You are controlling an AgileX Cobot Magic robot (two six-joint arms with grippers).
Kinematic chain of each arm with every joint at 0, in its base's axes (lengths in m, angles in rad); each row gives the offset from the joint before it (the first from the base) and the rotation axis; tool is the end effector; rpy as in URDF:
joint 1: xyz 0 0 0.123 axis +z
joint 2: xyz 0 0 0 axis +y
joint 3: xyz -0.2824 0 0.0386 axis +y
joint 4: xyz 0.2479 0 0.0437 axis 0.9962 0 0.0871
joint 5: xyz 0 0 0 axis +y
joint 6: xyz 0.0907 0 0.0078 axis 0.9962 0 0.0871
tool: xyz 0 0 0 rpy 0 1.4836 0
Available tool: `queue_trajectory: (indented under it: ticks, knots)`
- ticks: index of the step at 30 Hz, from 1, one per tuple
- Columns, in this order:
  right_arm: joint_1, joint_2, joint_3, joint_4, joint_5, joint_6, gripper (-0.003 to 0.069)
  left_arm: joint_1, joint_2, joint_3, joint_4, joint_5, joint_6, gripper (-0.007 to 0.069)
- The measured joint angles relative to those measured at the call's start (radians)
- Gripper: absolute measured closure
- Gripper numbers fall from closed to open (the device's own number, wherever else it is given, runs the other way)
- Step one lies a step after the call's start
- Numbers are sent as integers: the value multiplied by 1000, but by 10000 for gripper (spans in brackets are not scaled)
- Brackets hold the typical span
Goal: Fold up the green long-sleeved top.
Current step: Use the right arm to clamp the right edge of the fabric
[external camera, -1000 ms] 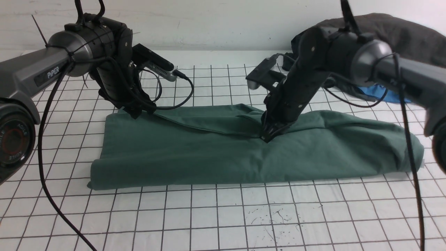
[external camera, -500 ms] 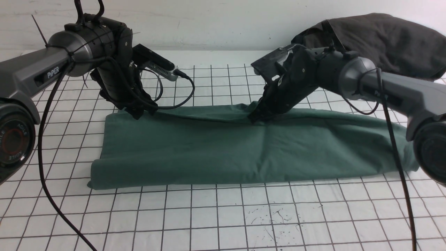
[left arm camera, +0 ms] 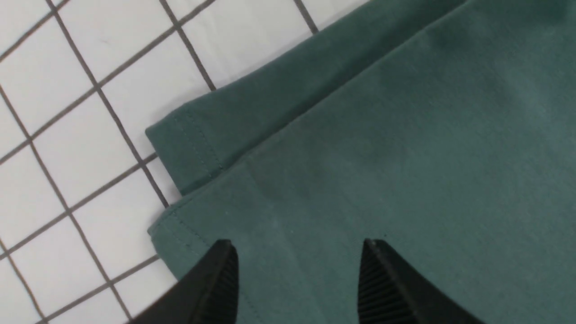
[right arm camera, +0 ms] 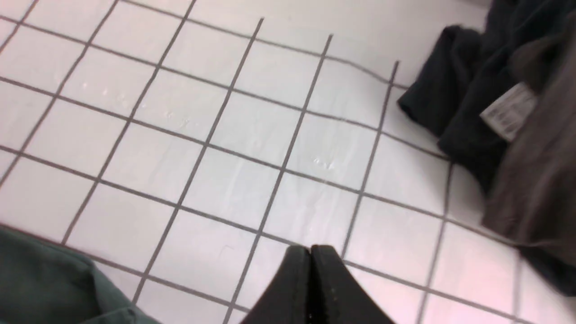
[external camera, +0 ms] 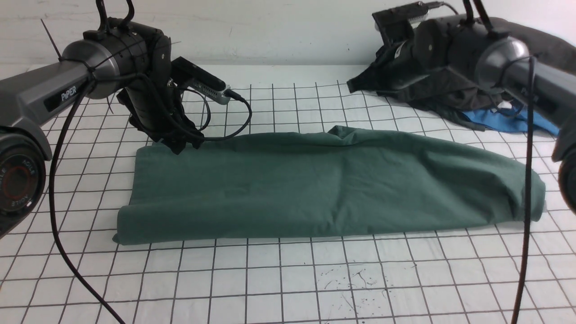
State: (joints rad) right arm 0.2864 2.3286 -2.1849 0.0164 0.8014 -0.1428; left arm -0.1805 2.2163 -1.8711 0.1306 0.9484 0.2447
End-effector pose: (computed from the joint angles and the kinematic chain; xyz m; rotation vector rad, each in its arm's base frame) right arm 0.5112 0.1517 0.2404 -0.5092 2.3764 0.0843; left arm 0.4752 -0.0769 0.1981 0.6624 2.6958 0.1832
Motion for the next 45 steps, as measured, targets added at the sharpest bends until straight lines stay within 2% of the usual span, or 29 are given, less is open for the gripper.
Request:
queue_trajectory:
  ticks: [6, 8, 10, 12, 19, 24, 29, 33, 38, 41, 45]
  knots:
    - [0, -32, -70, 48, 181, -62, 673, 0, 0, 0, -23, 0, 0, 370]
    - [0, -11, -71, 123, 276, -128, 673, 0, 0, 0, -27, 0, 2, 433]
    - [0, 11, -71, 159, 308, -158, 673, 0, 0, 0, -27, 0, 3, 463]
    - [1, 79, -71, 225, 345, -201, 673, 2, 0, 0, -26, 0, 7, 529]
    - [3, 178, -72, 253, 260, -190, 673, 48, 4, 0, -26, -9, 7, 620]
    - [-1, 188, -73, 188, 116, -90, 673, 82, 24, 0, -24, -10, 7, 622]
    - [-19, 187, -76, 108, 86, -30, 673, 87, 40, 0, -24, -10, 7, 622]
    - [-30, 158, -84, 64, 134, -28, 673, 87, 39, 0, -24, -9, 7, 622]
    - [-53, 37, -147, -34, 303, -67, 673, 84, 15, -2, -30, 34, 7, 629]
    - [-95, -56, -167, -60, 409, -85, 673, 73, -55, -2, -48, 71, 7, 629]
    - [-164, -150, -137, -57, 441, -81, 673, 46, -135, -2, -76, 145, 29, 629]
